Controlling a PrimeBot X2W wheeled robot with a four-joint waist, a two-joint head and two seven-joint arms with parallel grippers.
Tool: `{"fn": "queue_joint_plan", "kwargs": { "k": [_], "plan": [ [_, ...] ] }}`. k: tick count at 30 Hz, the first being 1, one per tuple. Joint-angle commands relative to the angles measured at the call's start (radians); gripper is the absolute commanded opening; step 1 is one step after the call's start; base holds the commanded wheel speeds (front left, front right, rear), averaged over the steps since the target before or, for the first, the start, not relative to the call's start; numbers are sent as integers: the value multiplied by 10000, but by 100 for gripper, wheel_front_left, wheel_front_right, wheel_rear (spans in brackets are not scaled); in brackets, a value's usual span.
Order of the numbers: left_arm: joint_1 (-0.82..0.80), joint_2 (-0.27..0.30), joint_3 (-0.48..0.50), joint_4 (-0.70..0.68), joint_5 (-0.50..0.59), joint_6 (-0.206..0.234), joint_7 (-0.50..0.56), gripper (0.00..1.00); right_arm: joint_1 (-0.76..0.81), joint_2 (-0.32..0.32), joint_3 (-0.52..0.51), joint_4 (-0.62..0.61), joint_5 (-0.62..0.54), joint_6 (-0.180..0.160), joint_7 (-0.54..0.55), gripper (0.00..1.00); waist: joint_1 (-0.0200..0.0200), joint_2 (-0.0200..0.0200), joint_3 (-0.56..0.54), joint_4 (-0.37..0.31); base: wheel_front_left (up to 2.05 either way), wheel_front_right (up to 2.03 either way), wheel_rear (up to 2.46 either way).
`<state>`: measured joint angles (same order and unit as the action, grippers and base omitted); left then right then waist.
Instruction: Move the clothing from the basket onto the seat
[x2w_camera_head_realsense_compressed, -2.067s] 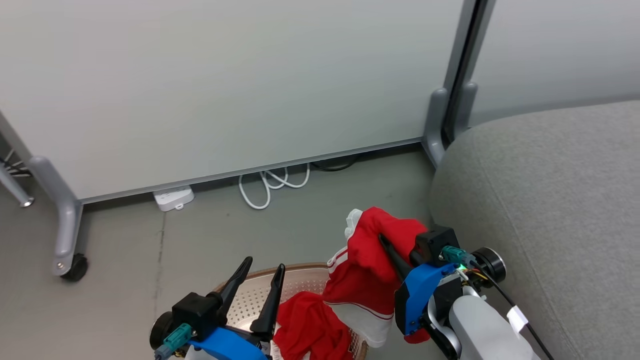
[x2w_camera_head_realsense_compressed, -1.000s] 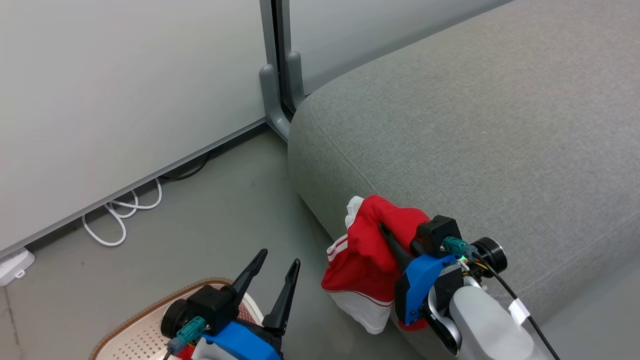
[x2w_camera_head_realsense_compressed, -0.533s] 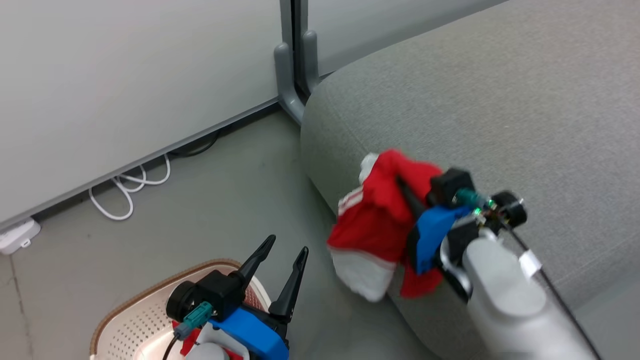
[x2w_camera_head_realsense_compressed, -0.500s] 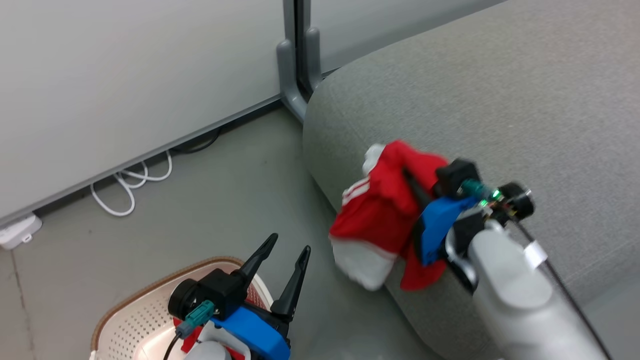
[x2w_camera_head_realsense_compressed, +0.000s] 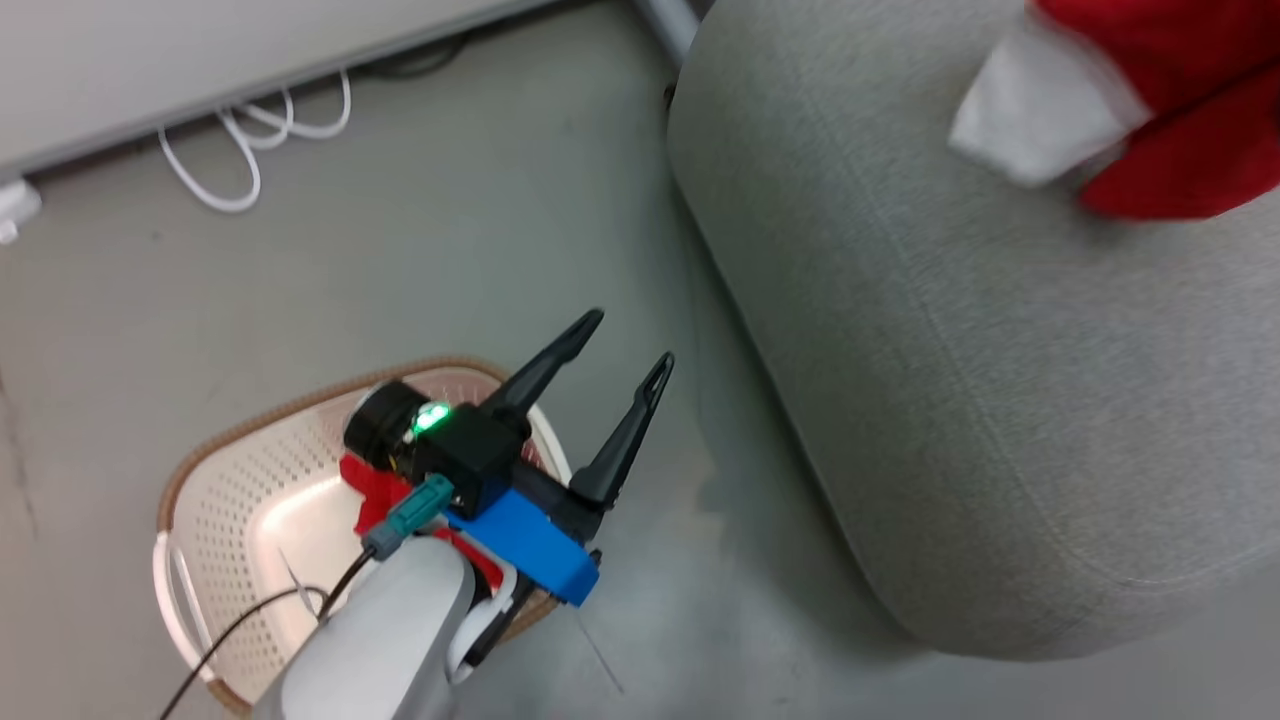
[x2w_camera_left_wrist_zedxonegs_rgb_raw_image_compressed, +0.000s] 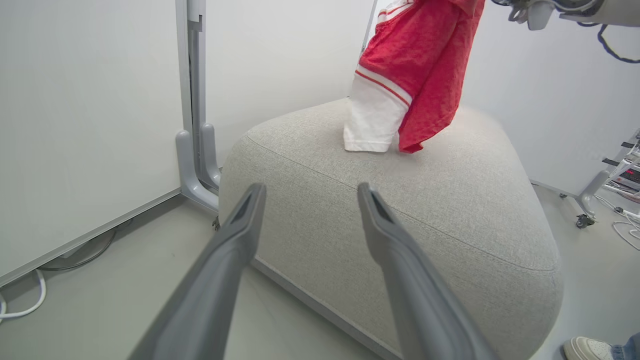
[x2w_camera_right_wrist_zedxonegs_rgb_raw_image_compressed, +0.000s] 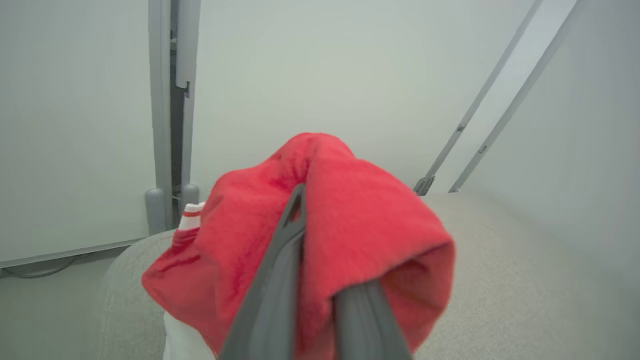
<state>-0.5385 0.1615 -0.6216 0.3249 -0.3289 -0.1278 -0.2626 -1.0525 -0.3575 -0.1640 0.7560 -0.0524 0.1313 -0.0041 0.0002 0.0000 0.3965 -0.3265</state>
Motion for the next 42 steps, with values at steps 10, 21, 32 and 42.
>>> {"fn": "queue_joint_plan", "kwargs": {
  "k": [10, 21, 32, 42],
  "plan": [
    [-1427, 411, -638, -634, 101, -39, -34, 100, 278, -33, -2465, 195, -685, -10, -513, 0, -2, 0, 2580, 1222, 0, 0, 0],
    [-1410, 499, -474, -724, 42, -39, -34, 100, 708, 315, -3428, 955, -1423, -10, -1136, 0, -2, 0, 2641, 1374, 0, 0, 0],
    [-1165, 318, -262, -695, -4, -39, -34, 100, 706, 457, -3496, 1125, -1795, -10, -1261, 100, -2, 0, 2286, 1425, 0, 0, 0],
    [-812, 162, 57, -580, -49, -39, -34, 100, 1123, 687, -3208, 1060, -1867, -10, -1558, 100, -2, 0, 1663, 1366, 0, 0, 0]
  ]
}}
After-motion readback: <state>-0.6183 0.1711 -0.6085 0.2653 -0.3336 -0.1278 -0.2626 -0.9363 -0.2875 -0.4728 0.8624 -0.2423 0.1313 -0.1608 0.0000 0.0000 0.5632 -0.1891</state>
